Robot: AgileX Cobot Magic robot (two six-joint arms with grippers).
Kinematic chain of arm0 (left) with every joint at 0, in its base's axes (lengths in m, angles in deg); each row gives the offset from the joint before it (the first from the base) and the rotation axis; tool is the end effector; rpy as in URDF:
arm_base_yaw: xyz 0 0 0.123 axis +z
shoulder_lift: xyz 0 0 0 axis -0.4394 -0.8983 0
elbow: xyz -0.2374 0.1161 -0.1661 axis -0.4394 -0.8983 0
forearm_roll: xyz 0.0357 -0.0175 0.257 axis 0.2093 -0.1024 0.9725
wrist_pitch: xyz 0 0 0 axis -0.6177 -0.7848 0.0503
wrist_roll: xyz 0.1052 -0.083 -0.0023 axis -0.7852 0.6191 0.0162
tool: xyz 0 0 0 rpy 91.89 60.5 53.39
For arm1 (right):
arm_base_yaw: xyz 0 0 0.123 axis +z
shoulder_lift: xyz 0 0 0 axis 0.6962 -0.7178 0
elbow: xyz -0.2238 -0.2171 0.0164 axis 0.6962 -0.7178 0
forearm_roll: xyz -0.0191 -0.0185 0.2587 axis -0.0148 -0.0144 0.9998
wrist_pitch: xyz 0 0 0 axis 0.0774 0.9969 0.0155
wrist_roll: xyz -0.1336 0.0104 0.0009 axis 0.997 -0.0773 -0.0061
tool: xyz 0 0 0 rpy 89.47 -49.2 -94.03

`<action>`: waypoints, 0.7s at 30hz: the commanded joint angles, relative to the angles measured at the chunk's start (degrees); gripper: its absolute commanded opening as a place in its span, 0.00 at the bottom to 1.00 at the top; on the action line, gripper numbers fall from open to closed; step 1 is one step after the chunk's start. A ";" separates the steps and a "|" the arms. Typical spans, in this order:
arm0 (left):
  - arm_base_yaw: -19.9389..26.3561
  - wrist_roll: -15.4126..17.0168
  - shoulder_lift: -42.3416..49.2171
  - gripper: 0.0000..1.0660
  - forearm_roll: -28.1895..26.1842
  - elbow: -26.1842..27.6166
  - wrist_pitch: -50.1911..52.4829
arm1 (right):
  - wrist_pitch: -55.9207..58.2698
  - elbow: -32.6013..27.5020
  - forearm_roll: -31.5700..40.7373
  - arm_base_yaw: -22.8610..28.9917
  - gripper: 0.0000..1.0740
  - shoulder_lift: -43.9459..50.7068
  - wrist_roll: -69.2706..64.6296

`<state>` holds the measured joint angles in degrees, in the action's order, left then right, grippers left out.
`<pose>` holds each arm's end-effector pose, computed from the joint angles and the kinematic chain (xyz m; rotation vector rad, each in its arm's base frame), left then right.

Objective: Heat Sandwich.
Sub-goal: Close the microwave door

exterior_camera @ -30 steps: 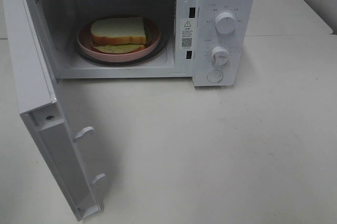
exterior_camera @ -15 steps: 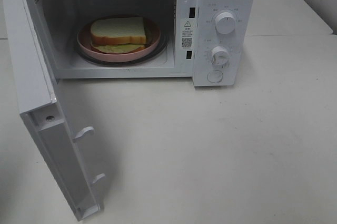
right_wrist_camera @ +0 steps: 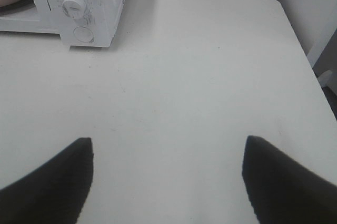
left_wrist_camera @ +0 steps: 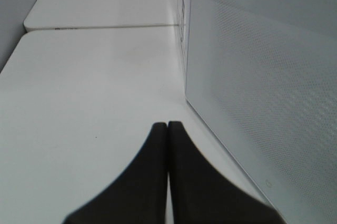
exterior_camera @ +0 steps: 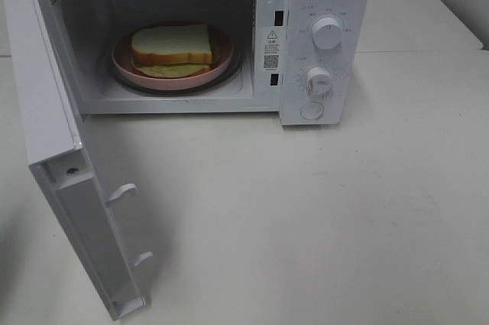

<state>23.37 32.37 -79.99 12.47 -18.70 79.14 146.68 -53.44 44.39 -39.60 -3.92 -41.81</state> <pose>0.1636 -0.0078 0.2286 0.0455 1.9332 -0.0315 0.0164 -0.0070 0.2683 -0.0442 1.9869 -0.0141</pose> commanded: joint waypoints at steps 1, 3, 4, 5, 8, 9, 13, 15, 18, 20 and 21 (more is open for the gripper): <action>0.17 0.00 -2.23 0.00 0.00 -2.06 9.91 | -0.69 -0.11 0.29 -0.40 0.70 1.49 0.17; 0.17 0.00 -3.27 0.00 0.00 -2.46 12.15 | -0.69 -0.11 0.29 -0.40 0.70 1.49 0.17; 0.17 0.00 -5.44 0.00 0.00 -2.86 15.81 | -0.69 -0.11 0.29 -0.40 0.70 1.49 0.17; 0.17 0.00 -6.76 0.00 0.00 -2.86 17.13 | -0.69 -0.11 0.29 -0.40 0.70 1.49 0.17; 0.17 0.00 -10.49 0.00 0.69 -2.86 22.06 | -0.69 -0.11 0.29 -0.40 0.70 1.49 0.17; 0.17 0.00 -11.80 0.00 1.32 -2.86 23.55 | -0.69 -0.11 0.29 -0.40 0.70 1.49 0.17; 0.17 0.40 -16.50 0.00 4.35 -2.86 27.44 | -0.69 -0.11 0.29 -0.40 0.70 1.49 0.17; 0.17 0.40 -18.68 0.00 5.44 -2.75 29.39 | -0.69 -0.11 0.29 -0.40 0.70 1.49 0.17; -0.34 0.40 -21.03 0.00 5.61 -2.58 32.60 | -0.69 -0.11 0.29 -0.40 0.70 1.49 0.17; -0.63 0.46 -21.83 0.00 5.73 -2.29 33.17 | -0.69 -0.11 0.29 -0.40 0.70 1.49 0.17; -1.43 0.46 -23.03 0.00 5.84 -1.66 33.35 | -0.69 -0.11 0.29 -0.40 0.70 1.49 0.17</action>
<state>22.63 32.37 -102.34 17.80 -21.05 110.71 146.68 -53.44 44.39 -39.60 -3.92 -41.81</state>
